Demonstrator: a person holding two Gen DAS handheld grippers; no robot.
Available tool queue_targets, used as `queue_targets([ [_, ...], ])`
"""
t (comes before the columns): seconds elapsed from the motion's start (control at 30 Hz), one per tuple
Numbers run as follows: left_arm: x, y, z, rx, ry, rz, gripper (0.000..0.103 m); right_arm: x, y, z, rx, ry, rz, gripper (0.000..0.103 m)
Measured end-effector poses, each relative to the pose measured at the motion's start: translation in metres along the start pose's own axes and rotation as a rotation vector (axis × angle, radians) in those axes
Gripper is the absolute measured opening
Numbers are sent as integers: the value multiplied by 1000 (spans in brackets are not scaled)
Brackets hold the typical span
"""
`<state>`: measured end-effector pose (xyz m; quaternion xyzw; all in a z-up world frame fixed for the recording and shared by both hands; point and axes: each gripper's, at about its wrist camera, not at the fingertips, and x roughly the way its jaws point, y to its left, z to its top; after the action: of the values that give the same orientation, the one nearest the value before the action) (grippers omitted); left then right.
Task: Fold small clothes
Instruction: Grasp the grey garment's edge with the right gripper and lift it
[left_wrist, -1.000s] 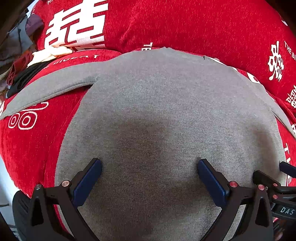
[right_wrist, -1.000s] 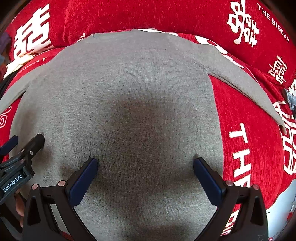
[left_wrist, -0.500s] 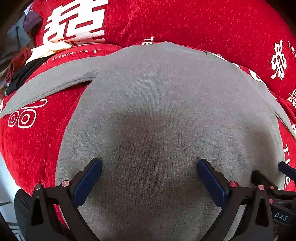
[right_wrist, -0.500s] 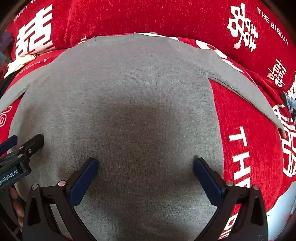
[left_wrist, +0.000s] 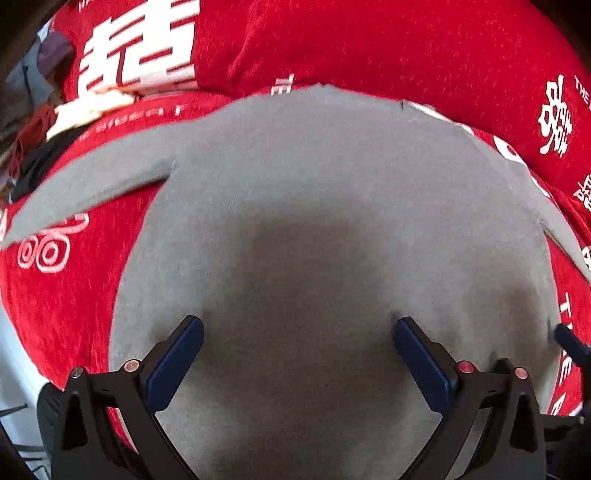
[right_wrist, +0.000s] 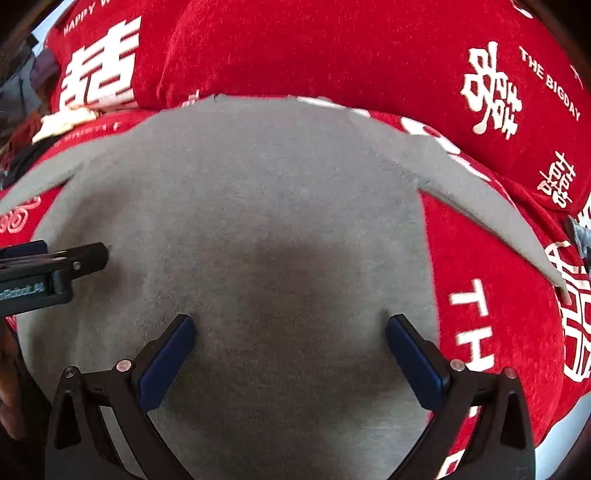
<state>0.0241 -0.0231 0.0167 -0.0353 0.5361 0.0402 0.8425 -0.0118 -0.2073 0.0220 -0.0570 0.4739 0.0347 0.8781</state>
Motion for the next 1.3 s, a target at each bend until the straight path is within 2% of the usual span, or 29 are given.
queue_targets([
  [0.1, -6, -21, 16, 37, -19, -4, 103, -15, -40, 9, 105, -71, -10, 103],
  [0.17, -7, -40, 30, 58, -11, -25, 103, -15, -87, 14, 246, -68, 15, 103],
  [0.23, -6, -58, 41, 75, -3, -44, 103, -9, -145, 13, 415, -26, 27, 103],
  [0.3, -2, -86, 55, 100, 1, -56, 103, -6, -203, 3, 569, -14, 19, 103],
  [0.47, 19, -136, 76, 153, 40, -68, 103, -5, -318, -24, 814, -65, -49, 103],
  [0.6, 39, -174, 86, 175, 77, -80, 103, 16, -390, -43, 969, -77, -17, 102],
  [0.67, 44, -184, 89, 181, 82, -79, 103, 25, -412, -42, 1006, -97, -15, 102],
  [0.7, 48, -189, 92, 180, 87, -76, 103, 30, -414, -41, 1022, -98, -2, 98],
  [0.77, 55, -197, 99, 174, 95, -77, 103, 38, -427, -35, 1023, -136, 27, 62],
  [0.8, 57, -202, 104, 170, 98, -79, 103, 43, -431, -29, 990, -125, 51, 19],
  [0.83, 58, -204, 108, 167, 96, -80, 103, 46, -432, -24, 966, -102, 67, 7],
  [0.87, 58, -206, 114, 161, 87, -82, 103, 43, -433, -23, 961, -111, 60, 7],
  [0.93, 59, -213, 133, 132, 53, -78, 103, 21, -435, -28, 944, -206, 4, 7],
  [1.0, 65, -224, 152, 121, 42, -76, 103, 11, -436, -34, 936, -253, -31, 7],
  [1.13, 97, -256, 183, 135, 72, 3, 103, 30, -428, -38, 879, -179, -93, 7],
  [1.2, 119, -268, 186, 148, 135, 58, 103, 38, -432, -40, 906, -159, -71, 7],
  [1.23, 124, -266, 183, 119, 154, 59, 103, 37, -435, -42, 917, -165, -59, 7],
  [1.3, 115, -258, 171, 56, 138, 27, 103, 41, -436, -45, 924, -158, -51, 7],
])
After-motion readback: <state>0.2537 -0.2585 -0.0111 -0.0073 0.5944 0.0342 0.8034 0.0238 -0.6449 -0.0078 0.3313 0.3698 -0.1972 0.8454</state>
